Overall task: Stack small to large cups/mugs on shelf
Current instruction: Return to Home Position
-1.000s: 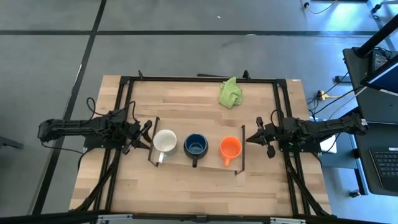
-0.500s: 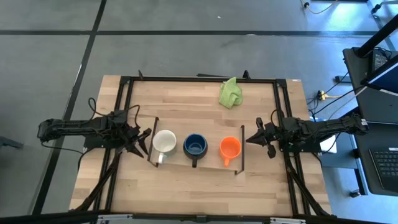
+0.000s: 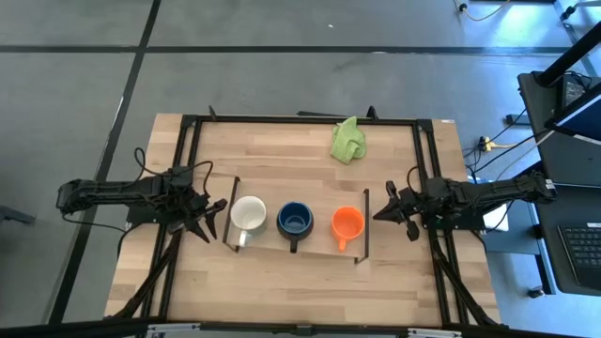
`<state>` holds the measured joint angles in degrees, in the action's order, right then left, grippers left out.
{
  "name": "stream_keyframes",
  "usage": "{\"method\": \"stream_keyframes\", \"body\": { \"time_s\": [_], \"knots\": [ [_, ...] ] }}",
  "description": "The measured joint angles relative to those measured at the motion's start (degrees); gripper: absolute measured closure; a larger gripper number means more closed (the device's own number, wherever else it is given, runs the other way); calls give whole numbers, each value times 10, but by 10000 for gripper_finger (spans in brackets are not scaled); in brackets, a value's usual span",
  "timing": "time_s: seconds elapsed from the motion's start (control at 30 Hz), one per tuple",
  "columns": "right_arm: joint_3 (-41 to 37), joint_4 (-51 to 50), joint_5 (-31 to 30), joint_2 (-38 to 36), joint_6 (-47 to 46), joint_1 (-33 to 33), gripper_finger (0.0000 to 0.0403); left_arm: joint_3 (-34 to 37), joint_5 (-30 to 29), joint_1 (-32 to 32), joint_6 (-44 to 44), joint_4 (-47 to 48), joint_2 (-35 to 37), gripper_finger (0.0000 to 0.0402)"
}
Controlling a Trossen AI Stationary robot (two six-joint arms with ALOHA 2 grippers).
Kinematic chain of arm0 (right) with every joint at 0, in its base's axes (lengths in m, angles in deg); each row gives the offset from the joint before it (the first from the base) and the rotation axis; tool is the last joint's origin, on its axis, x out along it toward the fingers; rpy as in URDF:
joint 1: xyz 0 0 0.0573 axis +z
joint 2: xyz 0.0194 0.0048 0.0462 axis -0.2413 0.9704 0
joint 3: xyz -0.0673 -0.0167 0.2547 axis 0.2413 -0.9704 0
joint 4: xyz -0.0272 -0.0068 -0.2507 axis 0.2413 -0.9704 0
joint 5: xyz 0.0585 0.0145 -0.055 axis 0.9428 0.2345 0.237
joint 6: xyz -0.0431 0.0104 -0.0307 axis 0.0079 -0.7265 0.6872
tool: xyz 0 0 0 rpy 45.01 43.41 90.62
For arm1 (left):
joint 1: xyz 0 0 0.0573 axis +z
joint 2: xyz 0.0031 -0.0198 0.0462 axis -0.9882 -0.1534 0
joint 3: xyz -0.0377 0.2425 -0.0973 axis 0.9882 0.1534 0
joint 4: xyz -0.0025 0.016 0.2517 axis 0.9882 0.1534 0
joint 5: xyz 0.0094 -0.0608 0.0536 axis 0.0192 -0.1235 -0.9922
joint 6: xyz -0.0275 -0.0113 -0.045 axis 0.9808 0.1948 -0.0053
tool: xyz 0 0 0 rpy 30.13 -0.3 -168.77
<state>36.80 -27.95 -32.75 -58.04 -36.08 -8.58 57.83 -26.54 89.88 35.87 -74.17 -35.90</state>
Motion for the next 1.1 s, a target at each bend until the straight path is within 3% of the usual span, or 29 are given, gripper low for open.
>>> {"method": "stream_keyframes", "body": {
  "time_s": [0.2,1.1],
  "knots": [
    [0,-30,-1,0,56,0,397,0,-32,0,-59,-5,0,302],
    [0,-31,-1,0,75,0,397,0,-46,0,-41,-8,0,302]
  ]
}}
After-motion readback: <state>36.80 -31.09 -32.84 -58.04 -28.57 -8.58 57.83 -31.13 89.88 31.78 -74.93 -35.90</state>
